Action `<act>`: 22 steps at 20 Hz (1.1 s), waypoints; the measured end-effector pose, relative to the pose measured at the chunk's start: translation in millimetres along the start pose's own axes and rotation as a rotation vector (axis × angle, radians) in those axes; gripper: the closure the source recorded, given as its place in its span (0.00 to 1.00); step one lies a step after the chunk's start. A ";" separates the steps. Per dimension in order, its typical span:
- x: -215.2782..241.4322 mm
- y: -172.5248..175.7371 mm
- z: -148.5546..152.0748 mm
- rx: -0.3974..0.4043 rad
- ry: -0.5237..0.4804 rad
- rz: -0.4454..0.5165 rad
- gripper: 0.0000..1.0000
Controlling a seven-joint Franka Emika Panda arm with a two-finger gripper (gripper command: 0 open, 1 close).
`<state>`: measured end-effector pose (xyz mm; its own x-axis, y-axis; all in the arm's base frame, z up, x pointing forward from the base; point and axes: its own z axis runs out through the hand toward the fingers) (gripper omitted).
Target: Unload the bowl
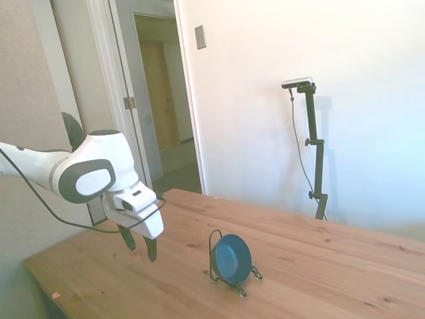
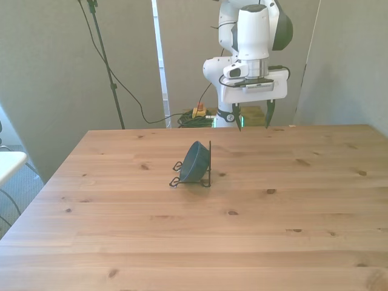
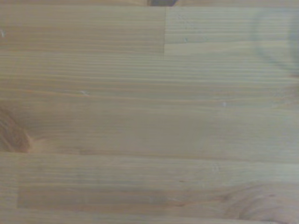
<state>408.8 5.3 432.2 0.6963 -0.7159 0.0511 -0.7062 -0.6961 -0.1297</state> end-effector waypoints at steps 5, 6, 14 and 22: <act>6.0 4.8 -0.4 -0.020 0.022 -0.006 0.00; 10.4 7.9 -1.9 -0.022 0.032 -0.006 0.00; 62.3 52.7 -24.6 -0.002 0.102 -0.078 0.00; 127.0 134.9 -75.0 0.035 0.160 -0.087 0.00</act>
<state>392.3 -183.6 495.5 0.7236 -0.6542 0.2200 -0.6369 -0.7558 -0.1521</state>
